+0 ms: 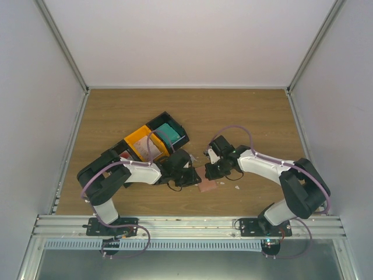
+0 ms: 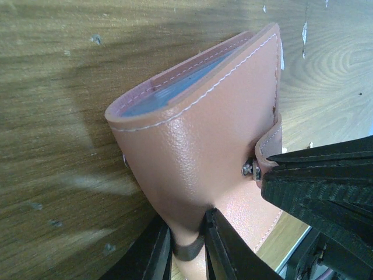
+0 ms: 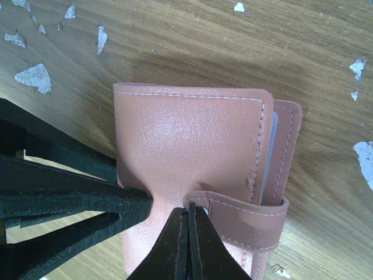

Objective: Put the credit cards into the card holder
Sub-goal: Close the card holder at the center of the board.

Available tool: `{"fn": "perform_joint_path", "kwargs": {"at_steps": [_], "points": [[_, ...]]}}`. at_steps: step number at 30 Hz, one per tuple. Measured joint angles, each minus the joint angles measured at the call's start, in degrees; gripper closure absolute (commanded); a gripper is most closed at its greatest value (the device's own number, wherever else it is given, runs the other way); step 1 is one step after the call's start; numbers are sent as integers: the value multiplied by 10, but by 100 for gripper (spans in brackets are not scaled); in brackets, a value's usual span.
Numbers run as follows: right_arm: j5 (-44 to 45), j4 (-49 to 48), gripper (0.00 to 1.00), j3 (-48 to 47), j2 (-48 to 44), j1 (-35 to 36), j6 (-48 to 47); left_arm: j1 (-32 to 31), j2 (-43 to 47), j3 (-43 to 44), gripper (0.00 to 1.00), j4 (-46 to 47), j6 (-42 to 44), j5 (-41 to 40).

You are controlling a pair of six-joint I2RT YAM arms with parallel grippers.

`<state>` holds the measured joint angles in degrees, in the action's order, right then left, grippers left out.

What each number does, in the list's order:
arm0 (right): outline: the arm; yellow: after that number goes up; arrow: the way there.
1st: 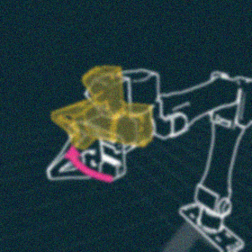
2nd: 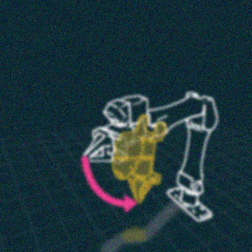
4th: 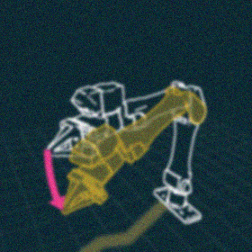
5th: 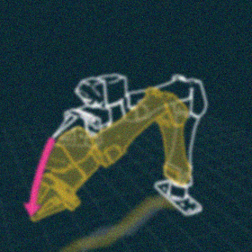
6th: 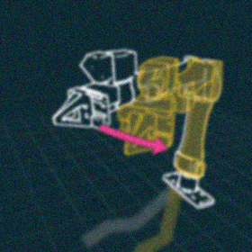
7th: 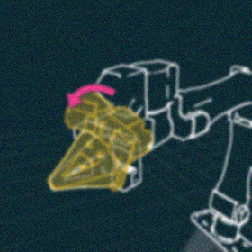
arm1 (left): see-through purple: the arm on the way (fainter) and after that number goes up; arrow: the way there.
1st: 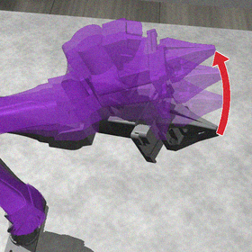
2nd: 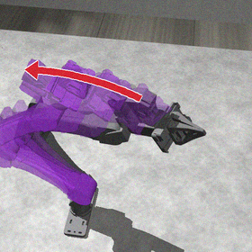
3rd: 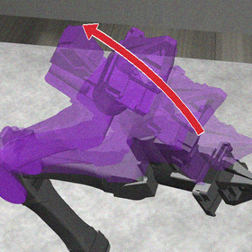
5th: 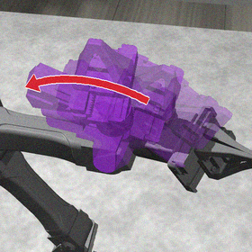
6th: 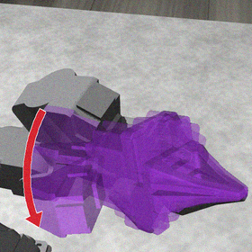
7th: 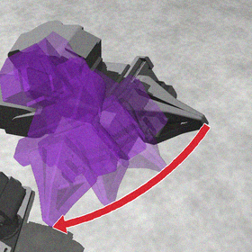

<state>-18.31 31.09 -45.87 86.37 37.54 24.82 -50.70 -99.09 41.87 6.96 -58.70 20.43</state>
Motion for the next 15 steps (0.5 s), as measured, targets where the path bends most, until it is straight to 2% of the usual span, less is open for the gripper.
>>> {"fn": "perform_joint_path", "kwargs": {"at_steps": [15], "points": [[0,-1,100,1,7,-1,-10,-1,-3,11,82,-19,3,-1]]}}
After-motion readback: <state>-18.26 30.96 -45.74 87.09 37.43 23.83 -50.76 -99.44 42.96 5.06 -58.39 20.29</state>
